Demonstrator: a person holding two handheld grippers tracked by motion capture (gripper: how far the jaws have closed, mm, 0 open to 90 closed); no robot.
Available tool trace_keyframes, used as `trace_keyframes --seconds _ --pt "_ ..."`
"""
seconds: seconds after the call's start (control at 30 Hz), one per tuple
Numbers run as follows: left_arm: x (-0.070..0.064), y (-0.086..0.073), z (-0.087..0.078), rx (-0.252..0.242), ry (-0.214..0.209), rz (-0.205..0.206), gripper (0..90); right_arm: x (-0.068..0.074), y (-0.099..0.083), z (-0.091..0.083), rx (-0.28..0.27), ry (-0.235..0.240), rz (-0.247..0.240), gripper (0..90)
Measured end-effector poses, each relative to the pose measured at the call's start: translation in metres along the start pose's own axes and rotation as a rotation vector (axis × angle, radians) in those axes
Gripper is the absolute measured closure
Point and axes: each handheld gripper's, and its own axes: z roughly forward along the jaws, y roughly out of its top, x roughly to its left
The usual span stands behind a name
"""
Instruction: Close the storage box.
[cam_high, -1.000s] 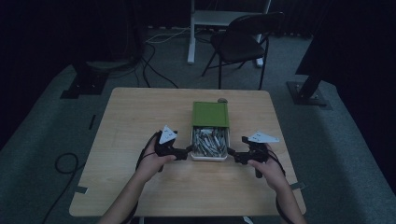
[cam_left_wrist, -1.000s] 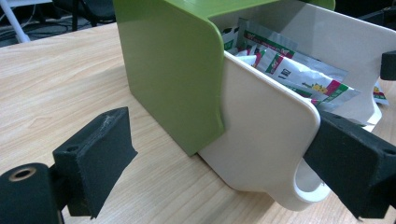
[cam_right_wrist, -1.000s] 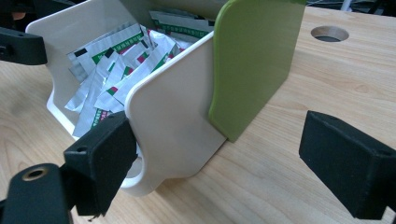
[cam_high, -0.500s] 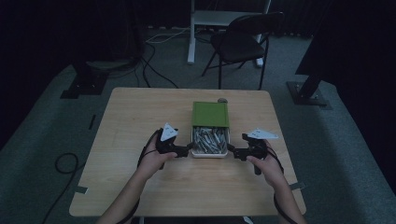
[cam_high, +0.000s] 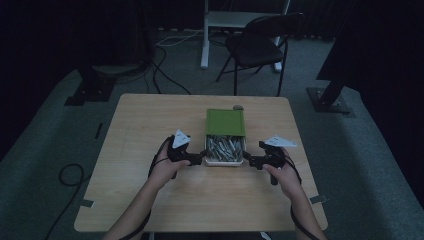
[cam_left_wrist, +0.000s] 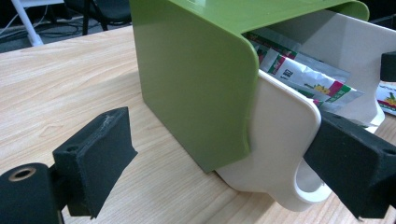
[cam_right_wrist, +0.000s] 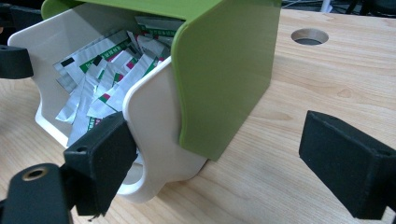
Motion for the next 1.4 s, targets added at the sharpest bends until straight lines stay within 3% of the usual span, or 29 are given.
trace_keyframes --seconds 1.4 --pt "0.009 0.01 0.017 -0.007 0.075 0.004 9.7 -0.004 0.009 0.019 -0.013 -0.1 0.064 11.2"
